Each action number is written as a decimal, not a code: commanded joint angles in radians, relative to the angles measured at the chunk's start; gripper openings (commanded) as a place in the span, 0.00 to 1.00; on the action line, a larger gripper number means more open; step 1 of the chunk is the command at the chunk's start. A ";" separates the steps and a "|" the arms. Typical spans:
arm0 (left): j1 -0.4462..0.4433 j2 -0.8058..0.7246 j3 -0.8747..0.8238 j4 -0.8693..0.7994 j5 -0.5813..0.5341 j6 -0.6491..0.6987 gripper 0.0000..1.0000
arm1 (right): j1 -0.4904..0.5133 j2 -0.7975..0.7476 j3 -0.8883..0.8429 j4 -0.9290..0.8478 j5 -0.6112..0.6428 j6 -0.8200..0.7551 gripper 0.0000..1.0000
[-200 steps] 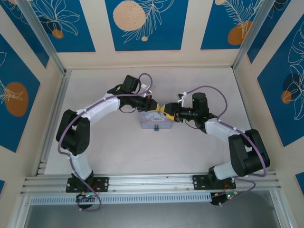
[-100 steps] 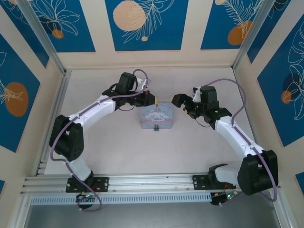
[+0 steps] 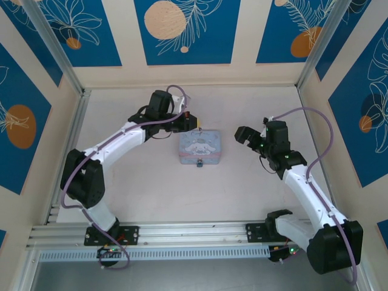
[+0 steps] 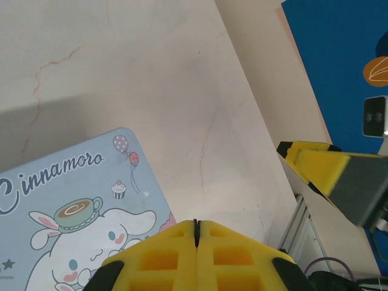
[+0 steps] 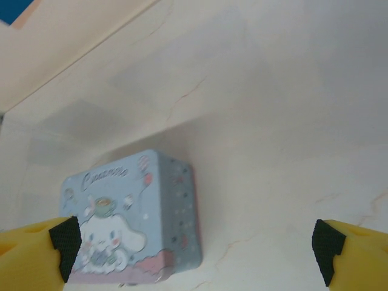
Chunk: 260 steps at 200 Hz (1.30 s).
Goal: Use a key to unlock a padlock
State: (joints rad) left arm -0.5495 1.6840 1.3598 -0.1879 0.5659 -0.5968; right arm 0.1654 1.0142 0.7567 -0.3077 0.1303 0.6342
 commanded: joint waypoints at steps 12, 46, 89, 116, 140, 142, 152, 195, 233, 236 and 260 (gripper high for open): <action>-0.007 -0.044 -0.011 0.053 -0.028 -0.019 0.00 | -0.064 0.022 -0.017 0.078 -0.237 -0.013 0.99; -0.006 -0.061 -0.021 0.060 -0.051 -0.023 0.00 | -0.014 0.029 0.005 0.060 -0.196 0.073 1.00; -0.006 -0.078 -0.048 0.107 -0.072 -0.049 0.00 | 0.022 0.048 -0.001 0.197 -0.319 0.143 0.99; -0.005 -0.089 -0.077 0.148 -0.087 -0.077 0.00 | 0.023 0.105 -0.012 0.350 -0.433 0.274 0.87; -0.004 -0.107 -0.119 0.205 -0.112 -0.116 0.00 | 0.024 0.198 -0.015 0.528 -0.542 0.400 0.74; -0.005 -0.107 -0.123 0.210 -0.115 -0.119 0.00 | 0.025 0.206 -0.015 0.546 -0.551 0.411 0.73; -0.005 -0.115 -0.140 0.238 -0.130 -0.139 0.00 | 0.031 0.248 -0.015 0.629 -0.585 0.463 0.71; -0.004 -0.152 -0.234 0.370 -0.183 -0.234 0.00 | 0.089 0.384 0.029 0.835 -0.633 0.596 0.59; -0.002 -0.156 -0.282 0.455 -0.190 -0.307 0.00 | 0.141 0.477 0.074 0.940 -0.656 0.645 0.42; -0.001 -0.157 -0.285 0.460 -0.191 -0.313 0.00 | 0.146 0.484 0.077 0.948 -0.658 0.648 0.40; -0.002 -0.156 -0.314 0.516 -0.196 -0.359 0.00 | 0.170 0.521 0.097 0.975 -0.655 0.657 0.36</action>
State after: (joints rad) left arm -0.5495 1.5585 1.0729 0.2222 0.3866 -0.8875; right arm 0.3134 1.5043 0.8143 0.5751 -0.4980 1.2560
